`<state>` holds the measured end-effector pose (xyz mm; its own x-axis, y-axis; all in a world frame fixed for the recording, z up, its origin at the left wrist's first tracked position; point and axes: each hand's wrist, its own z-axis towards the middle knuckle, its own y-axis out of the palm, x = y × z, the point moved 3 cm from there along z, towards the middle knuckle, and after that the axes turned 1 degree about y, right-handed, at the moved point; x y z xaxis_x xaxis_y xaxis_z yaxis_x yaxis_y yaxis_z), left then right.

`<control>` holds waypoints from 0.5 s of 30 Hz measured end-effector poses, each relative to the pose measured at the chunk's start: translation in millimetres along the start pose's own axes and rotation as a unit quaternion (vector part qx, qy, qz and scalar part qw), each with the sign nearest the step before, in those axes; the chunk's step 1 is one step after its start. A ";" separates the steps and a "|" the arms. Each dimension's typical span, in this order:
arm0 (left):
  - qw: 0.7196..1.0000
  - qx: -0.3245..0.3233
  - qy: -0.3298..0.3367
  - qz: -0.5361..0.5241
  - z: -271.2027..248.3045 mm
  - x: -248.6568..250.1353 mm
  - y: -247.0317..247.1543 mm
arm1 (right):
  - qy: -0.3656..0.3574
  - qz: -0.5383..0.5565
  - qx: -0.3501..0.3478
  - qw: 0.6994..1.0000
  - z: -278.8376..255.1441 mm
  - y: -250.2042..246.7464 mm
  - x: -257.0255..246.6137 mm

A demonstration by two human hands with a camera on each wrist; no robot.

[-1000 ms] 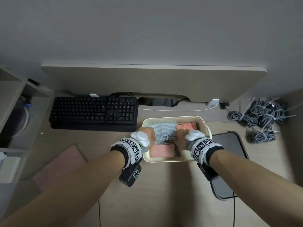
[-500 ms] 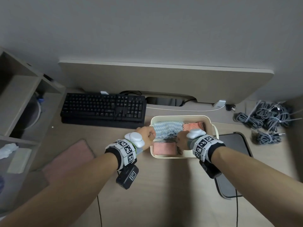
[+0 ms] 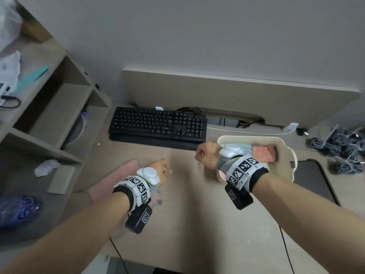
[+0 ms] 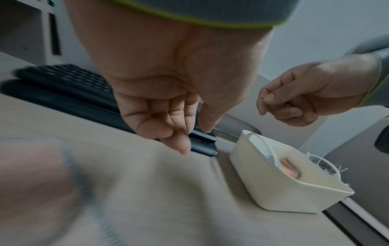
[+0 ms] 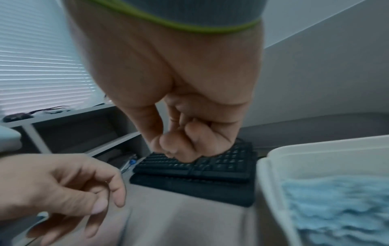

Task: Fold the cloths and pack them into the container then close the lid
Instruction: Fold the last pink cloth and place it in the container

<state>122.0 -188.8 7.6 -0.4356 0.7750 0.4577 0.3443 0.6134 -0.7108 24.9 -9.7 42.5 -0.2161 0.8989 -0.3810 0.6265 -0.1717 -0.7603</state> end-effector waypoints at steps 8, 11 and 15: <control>0.994 0.005 -0.107 0.003 -26.9 -162.5 -49.7 | -0.010 -0.037 -0.107 0.994 35.6 92.7 -110.7; 0.988 0.006 -0.154 -0.019 -30.0 -215.4 -61.4 | -0.020 -0.052 -0.131 0.990 48.1 116.4 -148.5; 0.981 0.022 -0.192 -0.014 -33.0 -258.7 -72.9 | -0.038 -0.092 -0.133 0.986 78.9 145.5 -185.2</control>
<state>237.1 -429.0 -41.4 -0.7277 0.6393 0.2485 0.2957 0.6193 -0.7273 97.0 -232.9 -39.1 -0.3938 0.8702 -0.2962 0.7440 0.1126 -0.6586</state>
